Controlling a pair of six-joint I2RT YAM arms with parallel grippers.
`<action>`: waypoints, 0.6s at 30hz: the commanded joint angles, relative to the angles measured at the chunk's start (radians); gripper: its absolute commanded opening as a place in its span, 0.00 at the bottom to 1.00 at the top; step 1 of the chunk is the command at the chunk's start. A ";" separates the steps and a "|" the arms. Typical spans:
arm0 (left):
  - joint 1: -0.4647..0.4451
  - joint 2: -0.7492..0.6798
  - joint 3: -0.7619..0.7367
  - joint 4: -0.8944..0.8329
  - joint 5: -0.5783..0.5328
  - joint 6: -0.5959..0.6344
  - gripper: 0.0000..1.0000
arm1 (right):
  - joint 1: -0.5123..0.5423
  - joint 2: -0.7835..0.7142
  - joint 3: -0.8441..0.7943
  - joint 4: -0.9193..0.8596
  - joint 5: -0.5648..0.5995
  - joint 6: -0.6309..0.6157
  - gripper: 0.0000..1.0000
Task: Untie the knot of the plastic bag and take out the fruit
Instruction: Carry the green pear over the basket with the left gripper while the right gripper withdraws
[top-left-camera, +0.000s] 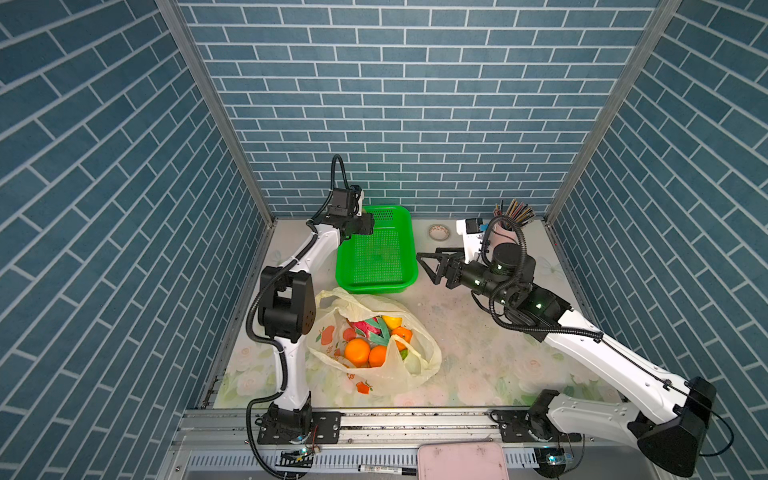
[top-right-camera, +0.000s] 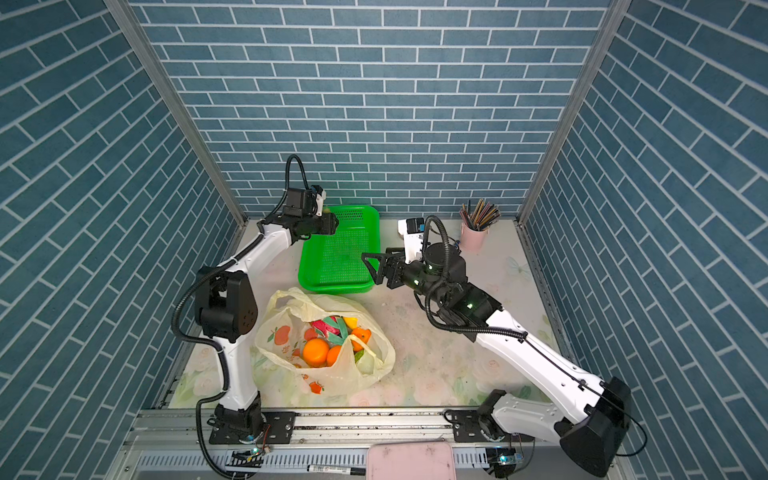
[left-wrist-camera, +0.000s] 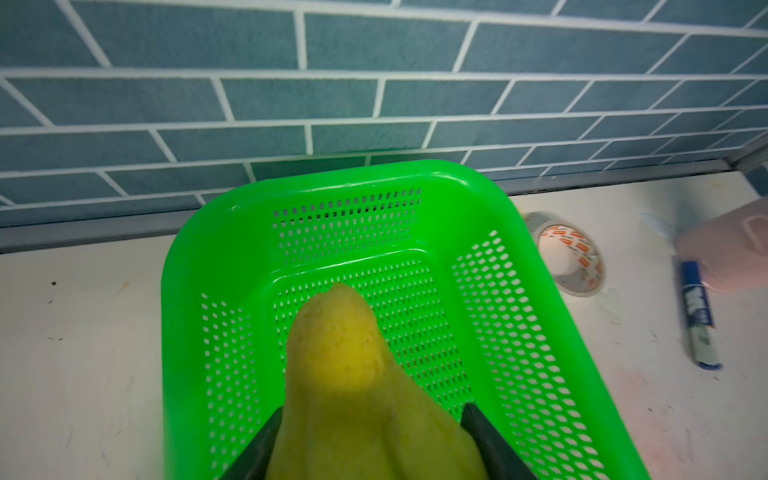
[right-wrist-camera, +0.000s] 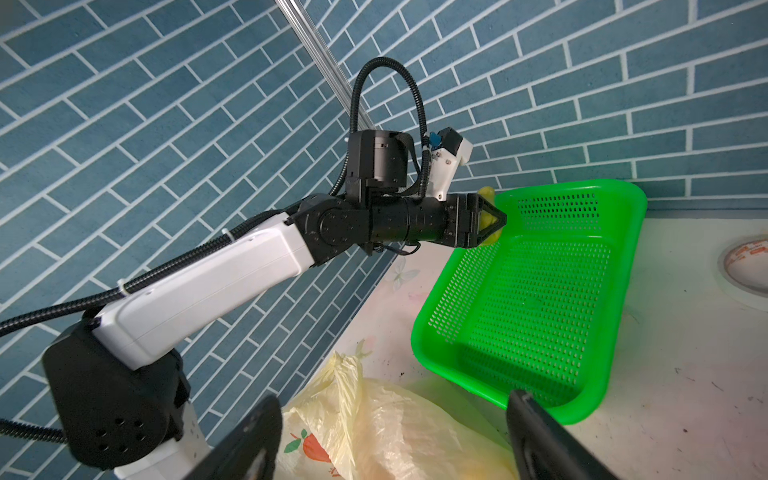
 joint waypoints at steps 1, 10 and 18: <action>0.001 0.083 0.099 -0.117 -0.035 -0.026 0.62 | -0.004 0.010 -0.002 -0.025 -0.010 0.036 0.84; 0.001 0.353 0.447 -0.256 -0.132 -0.029 0.62 | -0.005 0.000 -0.007 -0.062 -0.013 0.036 0.84; 0.003 0.468 0.547 -0.261 -0.100 -0.039 0.63 | -0.004 -0.023 -0.020 -0.069 -0.004 0.032 0.84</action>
